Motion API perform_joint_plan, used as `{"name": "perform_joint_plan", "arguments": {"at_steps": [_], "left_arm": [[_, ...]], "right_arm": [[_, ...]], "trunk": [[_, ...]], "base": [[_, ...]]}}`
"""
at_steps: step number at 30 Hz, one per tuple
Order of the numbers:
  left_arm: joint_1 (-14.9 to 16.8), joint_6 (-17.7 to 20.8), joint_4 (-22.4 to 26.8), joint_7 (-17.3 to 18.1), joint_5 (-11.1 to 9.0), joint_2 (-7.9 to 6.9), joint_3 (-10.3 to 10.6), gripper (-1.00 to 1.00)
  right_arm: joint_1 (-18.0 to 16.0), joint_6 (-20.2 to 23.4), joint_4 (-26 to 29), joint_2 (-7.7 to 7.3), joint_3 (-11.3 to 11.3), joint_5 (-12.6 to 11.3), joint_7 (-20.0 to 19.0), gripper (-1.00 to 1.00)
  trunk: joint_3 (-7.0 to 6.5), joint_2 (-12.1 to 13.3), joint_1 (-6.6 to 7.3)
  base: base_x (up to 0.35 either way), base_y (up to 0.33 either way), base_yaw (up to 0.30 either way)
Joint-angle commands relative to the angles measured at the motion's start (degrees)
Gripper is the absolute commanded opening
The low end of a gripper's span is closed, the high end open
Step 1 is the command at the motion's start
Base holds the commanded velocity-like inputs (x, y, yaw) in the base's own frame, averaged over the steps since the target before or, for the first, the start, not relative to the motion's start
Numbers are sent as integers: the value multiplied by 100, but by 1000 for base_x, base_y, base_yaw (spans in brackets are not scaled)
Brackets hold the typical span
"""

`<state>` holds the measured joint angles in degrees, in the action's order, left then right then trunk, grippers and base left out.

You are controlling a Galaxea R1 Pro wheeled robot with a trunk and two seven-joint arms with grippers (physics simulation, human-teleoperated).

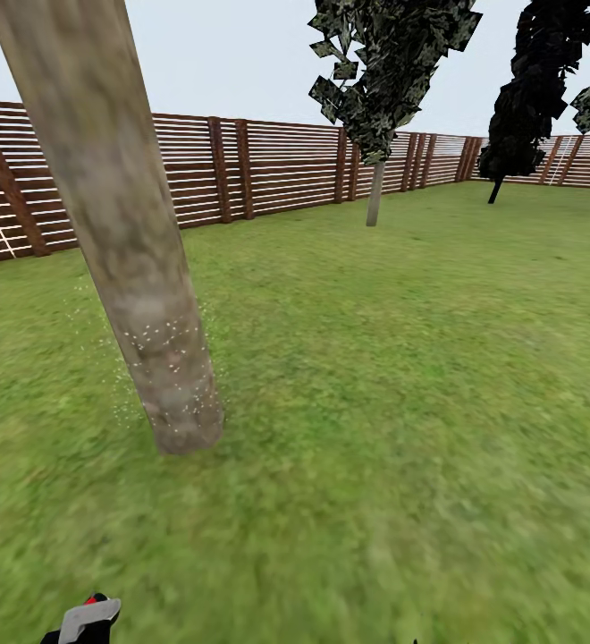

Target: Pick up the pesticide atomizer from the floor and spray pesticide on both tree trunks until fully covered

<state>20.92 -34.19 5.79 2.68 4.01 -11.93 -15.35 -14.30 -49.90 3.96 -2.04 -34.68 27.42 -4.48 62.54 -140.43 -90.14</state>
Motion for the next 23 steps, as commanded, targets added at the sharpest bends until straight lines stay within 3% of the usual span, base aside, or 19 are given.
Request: {"name": "perform_joint_plan", "arguments": {"at_steps": [1, 23], "left_arm": [[0, 0, 1, 5, 7, -1, -3, -100], [0, 0, 1, 5, 20, 6, 6, -100]], "right_arm": [[-1, 2, 0, 1, 3, 0, 0, 100], [-2, 2, 0, 1, 3, 0, 0, 100]], "trunk": [[0, 0, 0], [0, 0, 0]], "base": [[0, 0, 0], [0, 0, 0]]}}
